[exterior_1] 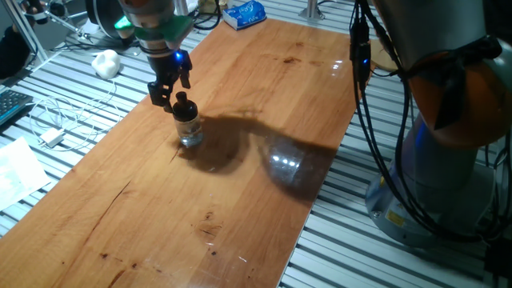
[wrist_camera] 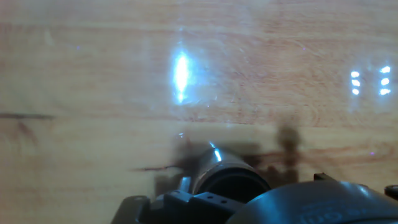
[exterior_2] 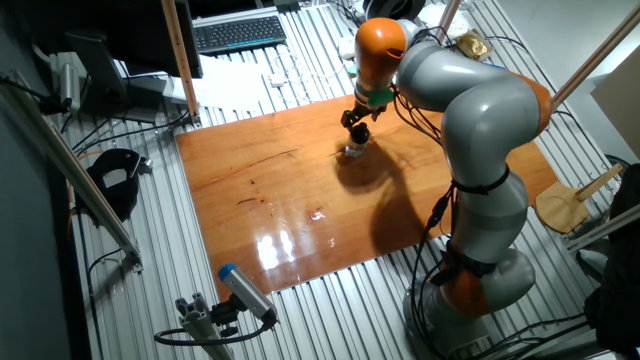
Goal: Screw the lid onto the jar
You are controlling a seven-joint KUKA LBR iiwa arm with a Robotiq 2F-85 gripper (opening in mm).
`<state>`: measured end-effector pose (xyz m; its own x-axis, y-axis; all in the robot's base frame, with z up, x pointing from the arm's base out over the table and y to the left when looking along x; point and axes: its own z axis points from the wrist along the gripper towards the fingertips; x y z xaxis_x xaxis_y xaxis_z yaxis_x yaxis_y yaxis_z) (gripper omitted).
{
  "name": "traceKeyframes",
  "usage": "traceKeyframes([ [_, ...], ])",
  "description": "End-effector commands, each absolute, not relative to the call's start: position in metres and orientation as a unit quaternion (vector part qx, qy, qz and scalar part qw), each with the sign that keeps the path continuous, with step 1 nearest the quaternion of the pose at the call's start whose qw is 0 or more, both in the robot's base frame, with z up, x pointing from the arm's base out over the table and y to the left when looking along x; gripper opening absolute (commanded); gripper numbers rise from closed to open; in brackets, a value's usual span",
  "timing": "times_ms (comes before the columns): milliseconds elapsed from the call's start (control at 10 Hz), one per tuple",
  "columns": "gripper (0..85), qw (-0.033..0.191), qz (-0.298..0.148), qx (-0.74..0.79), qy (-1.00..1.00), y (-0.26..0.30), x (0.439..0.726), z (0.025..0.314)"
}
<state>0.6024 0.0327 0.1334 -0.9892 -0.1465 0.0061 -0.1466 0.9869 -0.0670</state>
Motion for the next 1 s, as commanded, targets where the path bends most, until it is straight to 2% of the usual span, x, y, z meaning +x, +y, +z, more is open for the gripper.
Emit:
traceKeyframes([
  [0,85.0,-0.003,0.034,0.223,-0.974,0.0331,0.6024,0.1344],
  [900,85.0,0.005,0.028,0.222,-0.975,0.0361,0.5986,0.1323],
])
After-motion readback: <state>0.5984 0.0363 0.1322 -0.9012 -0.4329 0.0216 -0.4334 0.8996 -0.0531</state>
